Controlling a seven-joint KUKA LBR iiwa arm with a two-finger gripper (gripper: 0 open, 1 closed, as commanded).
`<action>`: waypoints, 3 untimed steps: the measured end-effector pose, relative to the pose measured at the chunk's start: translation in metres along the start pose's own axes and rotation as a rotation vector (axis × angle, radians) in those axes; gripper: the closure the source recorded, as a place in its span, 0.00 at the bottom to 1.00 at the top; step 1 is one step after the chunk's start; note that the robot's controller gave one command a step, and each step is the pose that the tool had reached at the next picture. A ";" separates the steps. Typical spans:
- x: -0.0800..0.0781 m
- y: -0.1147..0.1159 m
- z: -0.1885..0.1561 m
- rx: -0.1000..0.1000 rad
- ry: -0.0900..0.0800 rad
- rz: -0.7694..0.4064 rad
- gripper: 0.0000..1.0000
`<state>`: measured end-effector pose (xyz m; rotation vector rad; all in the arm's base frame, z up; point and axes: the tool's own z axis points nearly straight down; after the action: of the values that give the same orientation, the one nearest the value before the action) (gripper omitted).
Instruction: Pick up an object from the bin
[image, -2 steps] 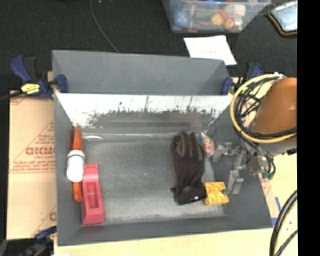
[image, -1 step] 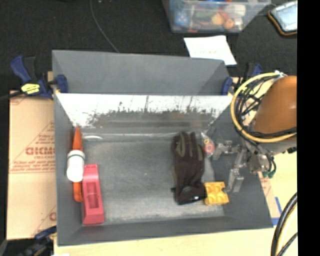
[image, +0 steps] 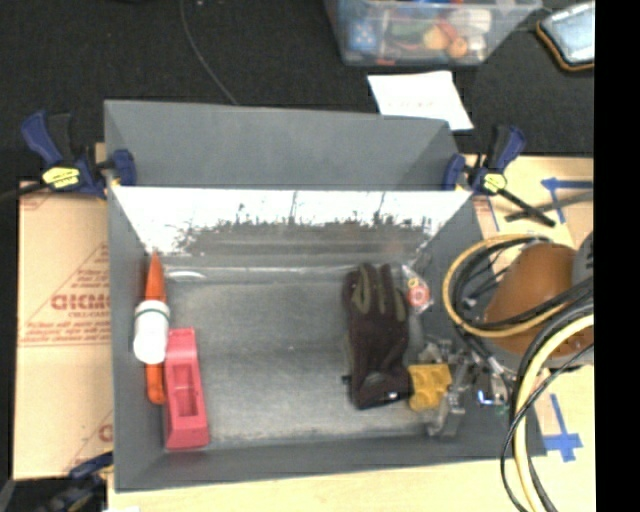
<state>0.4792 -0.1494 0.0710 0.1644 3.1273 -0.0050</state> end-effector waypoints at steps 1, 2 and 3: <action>0.000 -0.004 0.000 0.000 -0.008 -0.036 0.00; -0.001 -0.001 0.000 0.000 -0.004 -0.004 0.00; -0.001 -0.004 0.000 0.001 -0.008 -0.038 0.00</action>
Offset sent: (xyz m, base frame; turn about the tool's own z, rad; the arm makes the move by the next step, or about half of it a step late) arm -0.0001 0.0000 0.0001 -0.0026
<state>0.4797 -0.1538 0.0711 0.1043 3.1215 -0.0068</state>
